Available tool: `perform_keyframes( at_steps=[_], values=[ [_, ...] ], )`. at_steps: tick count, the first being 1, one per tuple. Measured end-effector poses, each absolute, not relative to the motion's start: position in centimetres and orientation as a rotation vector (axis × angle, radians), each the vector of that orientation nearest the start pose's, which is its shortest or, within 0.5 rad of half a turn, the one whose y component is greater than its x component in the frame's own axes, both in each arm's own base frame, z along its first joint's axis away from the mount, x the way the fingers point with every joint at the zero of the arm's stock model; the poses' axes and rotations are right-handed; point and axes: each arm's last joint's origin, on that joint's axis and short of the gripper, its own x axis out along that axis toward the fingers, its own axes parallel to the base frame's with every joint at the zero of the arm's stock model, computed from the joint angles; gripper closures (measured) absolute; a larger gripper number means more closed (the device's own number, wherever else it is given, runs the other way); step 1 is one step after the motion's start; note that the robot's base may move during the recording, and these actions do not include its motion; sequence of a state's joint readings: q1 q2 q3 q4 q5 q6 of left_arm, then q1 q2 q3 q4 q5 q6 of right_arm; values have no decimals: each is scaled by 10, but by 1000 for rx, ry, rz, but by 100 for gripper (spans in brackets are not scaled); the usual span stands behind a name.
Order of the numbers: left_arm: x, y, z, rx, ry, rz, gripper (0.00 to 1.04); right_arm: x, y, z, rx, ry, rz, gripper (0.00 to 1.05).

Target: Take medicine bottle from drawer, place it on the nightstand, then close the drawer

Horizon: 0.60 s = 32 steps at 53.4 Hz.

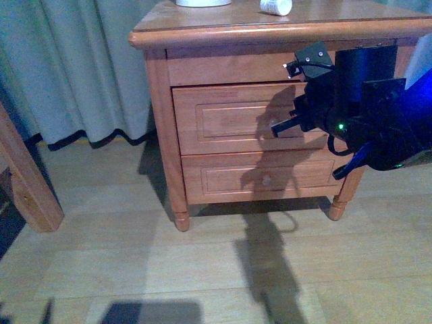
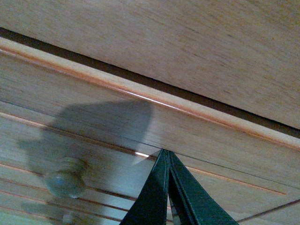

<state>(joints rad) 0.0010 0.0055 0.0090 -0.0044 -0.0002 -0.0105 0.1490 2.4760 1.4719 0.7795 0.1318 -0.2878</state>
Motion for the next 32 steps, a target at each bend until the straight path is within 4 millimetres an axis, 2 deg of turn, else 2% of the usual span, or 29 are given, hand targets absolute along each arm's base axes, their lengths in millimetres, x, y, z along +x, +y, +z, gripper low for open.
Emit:
perform_keyframes(
  at_steps=[13, 21, 28, 32],
  values=[
    [97, 0, 166, -10, 1, 1, 6, 509, 68, 75, -296, 249, 46, 101],
    [97, 0, 166, -10, 1, 1, 6, 506, 63, 74, -220, 265, 44, 101],
    [97, 0, 166, -10, 1, 1, 6, 480, 52, 67, -91, 346, 58, 101],
    [97, 0, 166, -10, 1, 1, 6, 462, 50, 71, -9, 381, 80, 101]
  ],
)
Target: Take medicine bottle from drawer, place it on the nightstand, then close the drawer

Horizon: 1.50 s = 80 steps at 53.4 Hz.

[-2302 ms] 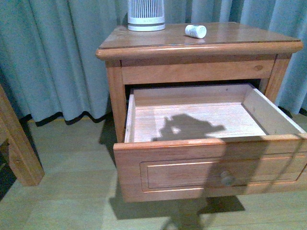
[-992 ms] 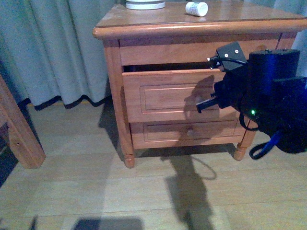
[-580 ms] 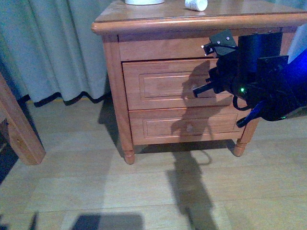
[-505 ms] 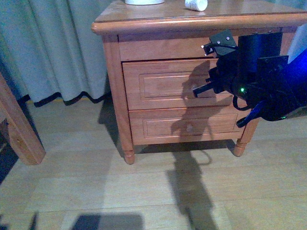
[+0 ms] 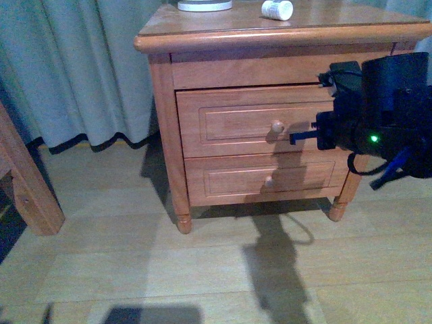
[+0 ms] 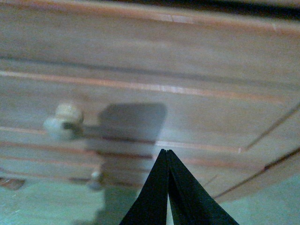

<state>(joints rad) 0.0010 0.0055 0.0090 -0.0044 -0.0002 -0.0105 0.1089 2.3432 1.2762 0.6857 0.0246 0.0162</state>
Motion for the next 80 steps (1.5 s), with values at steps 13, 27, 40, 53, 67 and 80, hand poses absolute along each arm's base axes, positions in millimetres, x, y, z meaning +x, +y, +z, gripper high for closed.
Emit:
perform_keyframes(
  at_steps=[13, 27, 40, 53, 67, 80],
  values=[
    [97, 0, 166, -10, 1, 1, 6, 387, 53, 147, 226, 294, 193, 101],
    [97, 0, 166, -10, 1, 1, 6, 264, 26, 271, 164, -103, 145, 101],
    [97, 0, 166, -10, 1, 1, 6, 127, 15, 269, 97, -166, 90, 97],
    [97, 0, 166, -10, 1, 1, 6, 99, 1, 204, 16, 18, 7, 101],
    [97, 0, 166, -10, 1, 1, 6, 98, 0, 186, 6, 12, 3, 101],
    [97, 0, 166, -10, 1, 1, 6, 98, 0, 179, 6, 5, 2, 101]
  ],
)
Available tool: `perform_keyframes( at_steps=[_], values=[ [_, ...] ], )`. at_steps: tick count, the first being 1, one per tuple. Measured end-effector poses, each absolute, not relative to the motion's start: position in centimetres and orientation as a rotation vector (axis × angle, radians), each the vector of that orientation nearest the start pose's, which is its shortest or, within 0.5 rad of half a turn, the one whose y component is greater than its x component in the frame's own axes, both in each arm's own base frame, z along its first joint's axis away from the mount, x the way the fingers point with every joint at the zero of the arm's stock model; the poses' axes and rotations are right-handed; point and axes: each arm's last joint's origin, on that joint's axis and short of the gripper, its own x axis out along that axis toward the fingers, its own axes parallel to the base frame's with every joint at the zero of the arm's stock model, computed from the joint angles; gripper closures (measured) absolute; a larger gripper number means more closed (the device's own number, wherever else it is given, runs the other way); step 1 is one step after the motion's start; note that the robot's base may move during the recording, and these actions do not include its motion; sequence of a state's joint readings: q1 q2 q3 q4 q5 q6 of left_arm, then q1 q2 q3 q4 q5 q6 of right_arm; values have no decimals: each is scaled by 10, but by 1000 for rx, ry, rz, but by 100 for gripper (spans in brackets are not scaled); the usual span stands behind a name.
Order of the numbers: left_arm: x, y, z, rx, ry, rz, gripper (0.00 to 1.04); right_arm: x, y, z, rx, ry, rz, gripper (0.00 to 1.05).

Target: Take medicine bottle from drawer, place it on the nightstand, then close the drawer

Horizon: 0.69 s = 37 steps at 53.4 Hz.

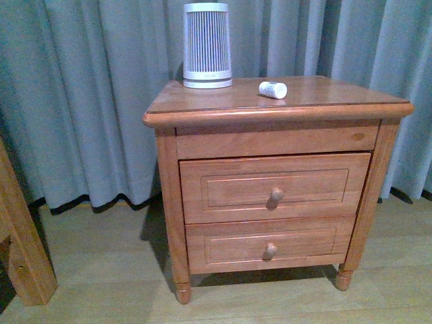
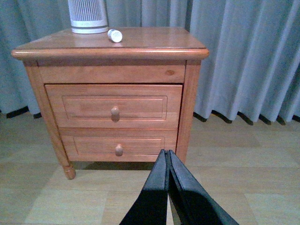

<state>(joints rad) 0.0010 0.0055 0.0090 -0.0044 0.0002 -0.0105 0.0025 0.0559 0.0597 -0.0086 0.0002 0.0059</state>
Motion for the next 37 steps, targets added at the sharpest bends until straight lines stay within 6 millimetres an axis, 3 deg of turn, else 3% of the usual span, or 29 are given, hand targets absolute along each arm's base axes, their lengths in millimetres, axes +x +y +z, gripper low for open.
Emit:
perform_keyframes(
  at_steps=[21, 33, 37],
  values=[
    [97, 0, 166, -10, 1, 1, 6, 97, 0, 168, 3, -4, 3, 101],
    [97, 0, 166, -10, 1, 1, 6, 97, 0, 168, 3, -4, 3, 63],
    [97, 0, 166, -10, 1, 1, 6, 97, 0, 168, 3, -4, 3, 46]
  ],
)
